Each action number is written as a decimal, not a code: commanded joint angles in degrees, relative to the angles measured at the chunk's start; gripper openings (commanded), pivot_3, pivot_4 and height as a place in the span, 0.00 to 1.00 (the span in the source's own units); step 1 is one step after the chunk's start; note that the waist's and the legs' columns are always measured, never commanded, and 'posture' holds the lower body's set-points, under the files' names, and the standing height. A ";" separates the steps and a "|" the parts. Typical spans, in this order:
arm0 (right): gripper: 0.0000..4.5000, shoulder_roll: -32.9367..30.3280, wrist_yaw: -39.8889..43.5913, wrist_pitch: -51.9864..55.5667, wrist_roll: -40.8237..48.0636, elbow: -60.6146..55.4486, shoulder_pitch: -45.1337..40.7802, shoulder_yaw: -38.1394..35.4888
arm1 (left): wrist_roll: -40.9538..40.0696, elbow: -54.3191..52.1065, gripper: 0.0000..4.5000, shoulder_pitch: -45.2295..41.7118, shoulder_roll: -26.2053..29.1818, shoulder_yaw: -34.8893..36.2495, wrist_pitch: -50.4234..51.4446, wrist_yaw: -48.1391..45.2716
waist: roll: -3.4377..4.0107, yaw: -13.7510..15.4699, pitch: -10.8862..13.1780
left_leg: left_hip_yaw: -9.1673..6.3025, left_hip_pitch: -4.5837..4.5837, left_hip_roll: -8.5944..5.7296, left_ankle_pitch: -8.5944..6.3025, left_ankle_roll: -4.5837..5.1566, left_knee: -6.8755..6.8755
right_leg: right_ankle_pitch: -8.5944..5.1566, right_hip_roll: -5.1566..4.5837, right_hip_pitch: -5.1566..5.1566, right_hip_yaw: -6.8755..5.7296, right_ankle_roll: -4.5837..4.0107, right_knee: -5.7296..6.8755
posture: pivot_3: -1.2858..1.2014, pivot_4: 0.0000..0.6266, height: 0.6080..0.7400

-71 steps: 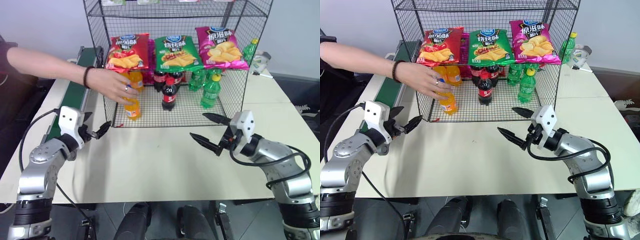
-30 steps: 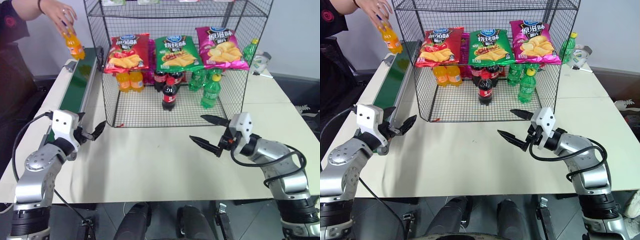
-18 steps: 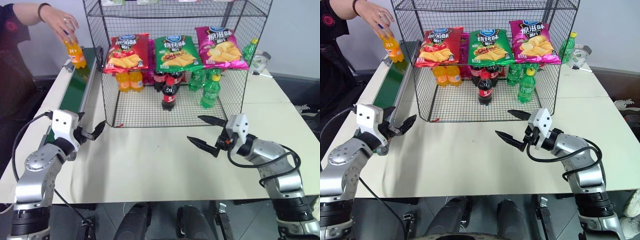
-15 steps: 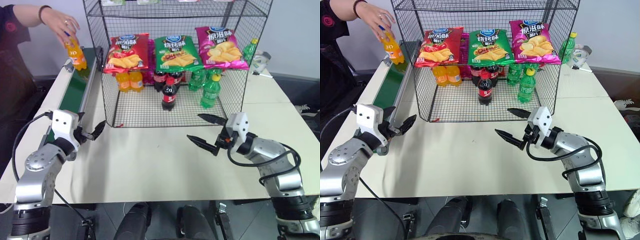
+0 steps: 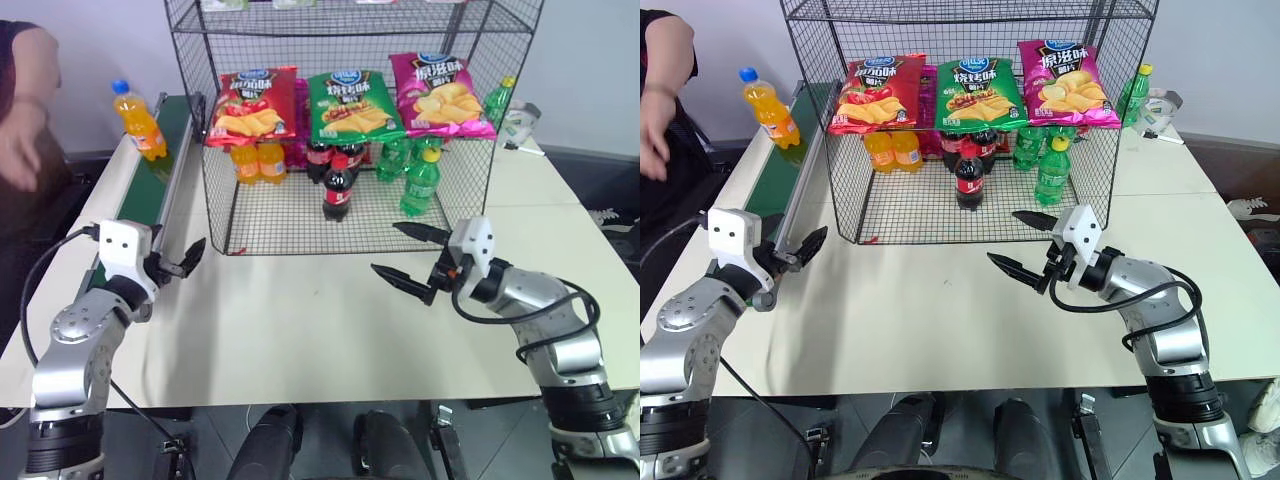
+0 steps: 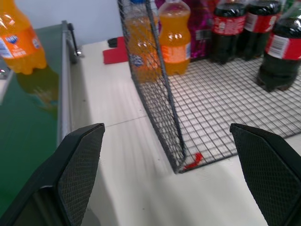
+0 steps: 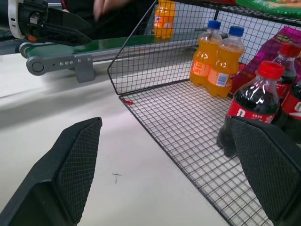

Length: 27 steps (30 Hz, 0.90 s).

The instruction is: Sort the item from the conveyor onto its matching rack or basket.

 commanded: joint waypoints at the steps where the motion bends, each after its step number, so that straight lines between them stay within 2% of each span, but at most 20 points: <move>1: 1.00 0.65 -0.88 0.40 -0.11 -0.90 -1.73 0.17 | -0.01 -0.01 0.99 -0.92 0.30 3.30 -0.63 2.03 | 0.00 -0.01 0.00 | 0.00 0.00 0.00 0.00 0.00 0.00 | 0.03 0.00 0.00 0.00 0.06 0.00 | 0.52 0.24 1.00; 6: 1.00 0.62 -1.87 0.91 -0.07 -2.00 -1.49 0.10 | 1.50 1.91 0.99 -1.65 0.44 4.22 0.11 5.06 | 0.00 0.00 0.00 | 0.01 -0.02 -0.02 0.00 0.00 -0.03 | 0.09 -0.02 -0.01 0.02 0.16 -0.04 | 0.52 0.24 1.00; 20: 1.00 0.47 -4.49 2.72 0.25 -5.21 -0.75 0.24 | 6.52 9.83 0.99 -4.67 -1.09 7.74 -7.40 14.97 | 0.00 -0.07 0.00 | 0.01 -0.01 -0.01 0.00 0.00 -0.02 | 0.09 0.00 -0.02 0.01 0.17 -0.01 | 0.52 0.24 1.00; 27: 1.00 0.47 -4.57 3.64 0.33 -5.44 -1.64 0.41 | 4.87 10.05 0.99 -4.23 -1.78 9.68 -8.03 15.72 | -0.01 0.03 0.00 | 0.01 -0.01 -0.02 0.00 0.00 0.00 | 0.09 -0.01 -0.01 0.00 0.17 -0.01 | 0.52 0.24 1.00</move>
